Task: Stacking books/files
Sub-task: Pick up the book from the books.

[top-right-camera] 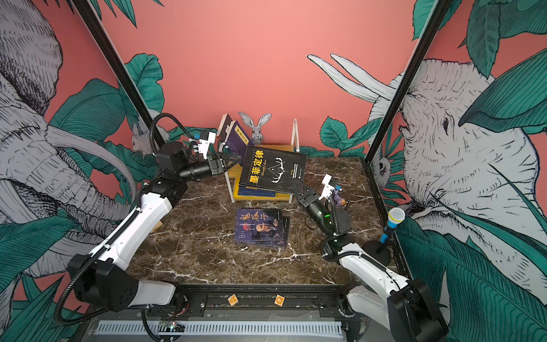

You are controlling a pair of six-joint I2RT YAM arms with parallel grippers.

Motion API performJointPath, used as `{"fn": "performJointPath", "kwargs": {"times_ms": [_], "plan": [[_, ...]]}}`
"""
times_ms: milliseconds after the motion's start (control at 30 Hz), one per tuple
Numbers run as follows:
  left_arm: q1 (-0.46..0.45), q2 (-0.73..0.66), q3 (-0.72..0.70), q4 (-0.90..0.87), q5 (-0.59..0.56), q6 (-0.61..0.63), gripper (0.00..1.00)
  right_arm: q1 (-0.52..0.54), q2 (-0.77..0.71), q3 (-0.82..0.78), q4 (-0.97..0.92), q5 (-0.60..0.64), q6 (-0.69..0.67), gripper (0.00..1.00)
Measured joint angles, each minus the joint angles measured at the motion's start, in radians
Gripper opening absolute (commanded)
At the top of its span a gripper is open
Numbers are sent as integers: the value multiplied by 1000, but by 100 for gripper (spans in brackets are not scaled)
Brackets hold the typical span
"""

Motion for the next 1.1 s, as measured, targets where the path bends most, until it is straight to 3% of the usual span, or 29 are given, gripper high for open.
{"fn": "performJointPath", "kwargs": {"times_ms": [200,733,800,933,1100], "plan": [[-33,55,27,1,-3,-7,74,15,19,27,6,7,0,0],[-57,79,72,2,2,-8,11,34,24,27,4,29,-6,1],[-58,79,80,1,6,-5,0,39,24,29,-3,39,-9,5],[-57,81,118,-27,8,20,0,46,24,50,-20,41,-18,15],[-60,82,201,-105,1,82,0,53,-8,68,-51,47,-33,49]]}}
